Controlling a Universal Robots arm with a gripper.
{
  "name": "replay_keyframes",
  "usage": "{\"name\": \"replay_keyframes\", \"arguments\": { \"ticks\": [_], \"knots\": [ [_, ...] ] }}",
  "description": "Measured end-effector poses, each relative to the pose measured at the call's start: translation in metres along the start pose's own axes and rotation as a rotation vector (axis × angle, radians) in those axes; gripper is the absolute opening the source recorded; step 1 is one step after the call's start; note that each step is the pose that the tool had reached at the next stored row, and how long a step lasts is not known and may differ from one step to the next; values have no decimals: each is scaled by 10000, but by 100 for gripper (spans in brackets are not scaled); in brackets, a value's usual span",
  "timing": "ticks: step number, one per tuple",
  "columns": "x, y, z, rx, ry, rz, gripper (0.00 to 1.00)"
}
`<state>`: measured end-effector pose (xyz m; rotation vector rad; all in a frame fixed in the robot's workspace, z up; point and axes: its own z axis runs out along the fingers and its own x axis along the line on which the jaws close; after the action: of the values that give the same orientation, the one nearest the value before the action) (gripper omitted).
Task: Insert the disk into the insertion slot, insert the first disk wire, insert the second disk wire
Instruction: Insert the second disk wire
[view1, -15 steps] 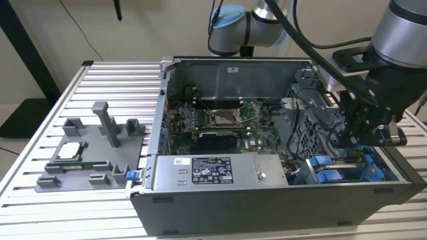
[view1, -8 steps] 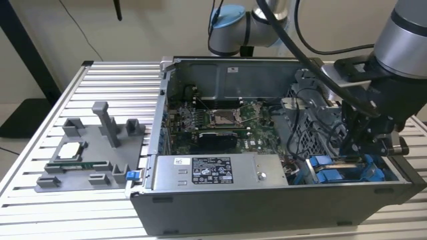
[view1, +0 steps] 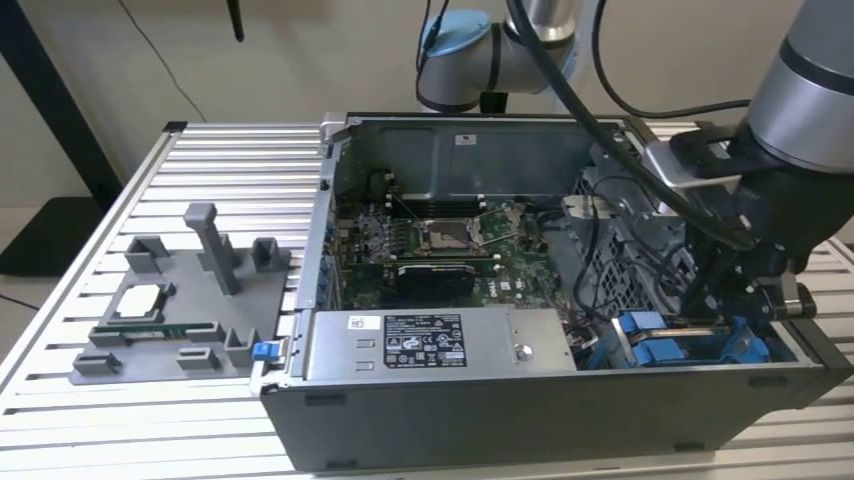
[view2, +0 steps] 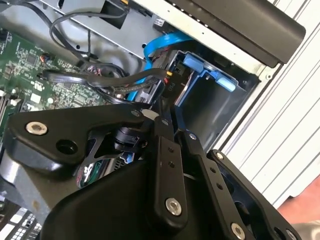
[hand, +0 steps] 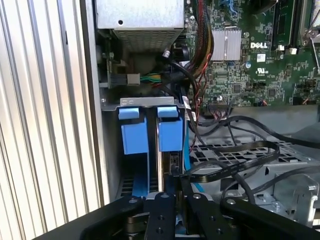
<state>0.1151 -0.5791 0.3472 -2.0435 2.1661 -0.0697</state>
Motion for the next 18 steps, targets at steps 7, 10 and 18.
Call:
{"name": "replay_keyframes", "arguments": {
  "ticks": [7, 10, 18],
  "knots": [
    [-2, -13, 20, 2, -23, 10, 0],
    [-8, -13, 29, 6, -53, 12, 0],
    [-20, -23, 58, 28, -126, 21, 0]
  ]
}}
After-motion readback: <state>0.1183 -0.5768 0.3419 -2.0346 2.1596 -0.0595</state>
